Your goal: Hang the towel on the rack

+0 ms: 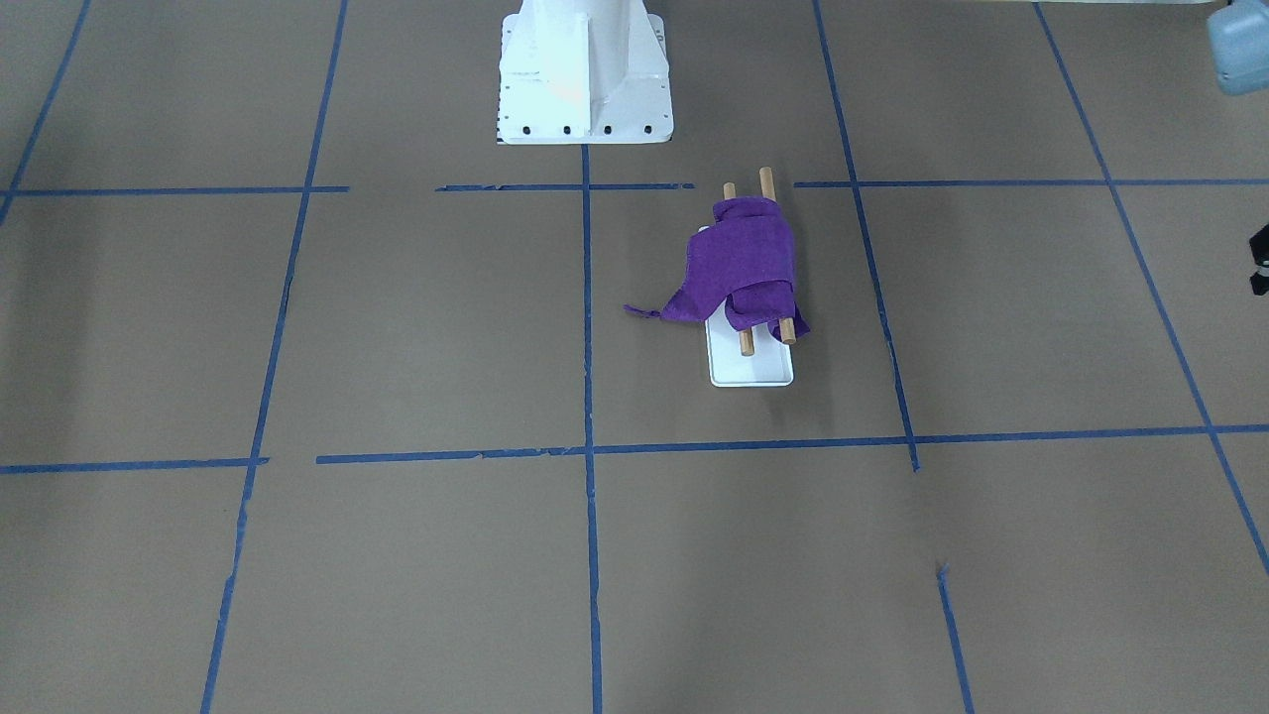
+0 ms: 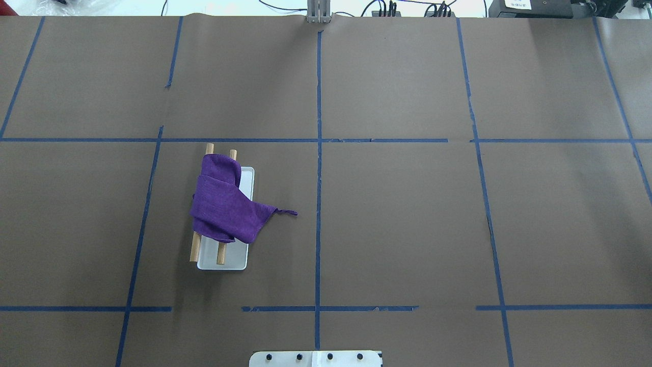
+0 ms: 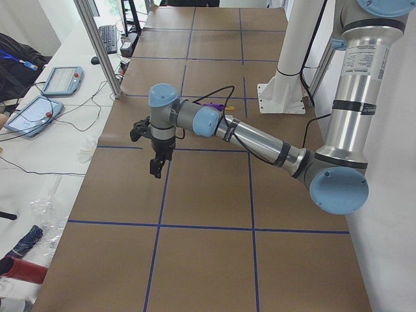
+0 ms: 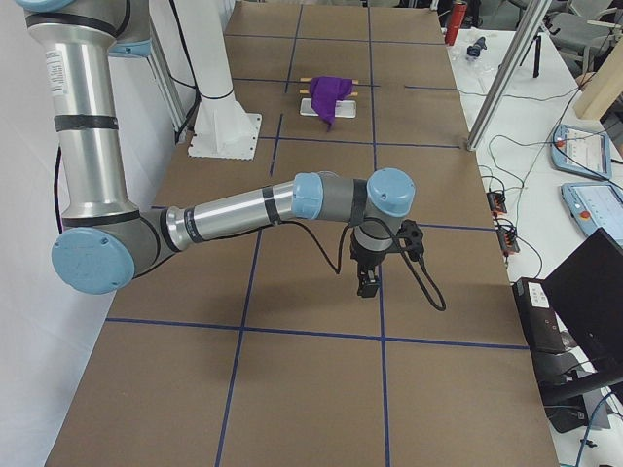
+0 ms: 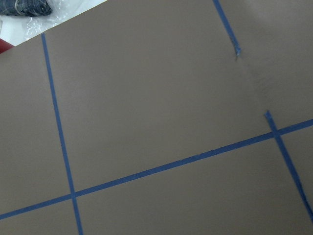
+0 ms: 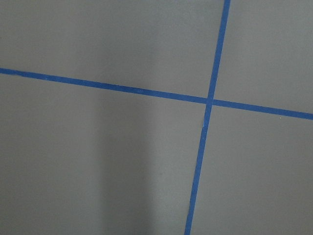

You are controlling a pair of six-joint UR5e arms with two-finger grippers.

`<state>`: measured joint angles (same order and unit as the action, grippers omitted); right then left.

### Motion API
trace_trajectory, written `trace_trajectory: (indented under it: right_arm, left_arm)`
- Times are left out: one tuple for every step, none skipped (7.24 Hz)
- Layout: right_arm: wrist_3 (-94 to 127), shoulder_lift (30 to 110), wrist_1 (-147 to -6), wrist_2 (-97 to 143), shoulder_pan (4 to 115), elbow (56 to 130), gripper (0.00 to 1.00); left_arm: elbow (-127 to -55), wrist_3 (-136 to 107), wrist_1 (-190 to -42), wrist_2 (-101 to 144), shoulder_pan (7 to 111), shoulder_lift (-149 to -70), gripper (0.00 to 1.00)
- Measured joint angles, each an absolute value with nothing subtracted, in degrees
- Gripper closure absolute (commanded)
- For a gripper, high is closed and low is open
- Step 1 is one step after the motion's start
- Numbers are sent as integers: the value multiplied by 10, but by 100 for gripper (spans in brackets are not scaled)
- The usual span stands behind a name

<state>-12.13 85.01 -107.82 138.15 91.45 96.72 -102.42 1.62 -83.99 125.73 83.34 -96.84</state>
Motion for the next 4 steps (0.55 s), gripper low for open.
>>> trace_trajectory:
  right_arm:
    - [-124,850,-1047,1388,923,935,0]
    - [-125,851,-1024,1390,929,911,0]
    - [-125,852,-1014,1391,935,901,0]
    - [-126,854,-1011,1392,940,897,0]
  left_arm:
    - [-985,65,-840,1276,868,-958,0]
    - [-958,96,-840,1292,886,-942,0]
    - [-946,107,-840,1307,893,-925,0]
    - [-939,106,-840,1319,896,-914,0]
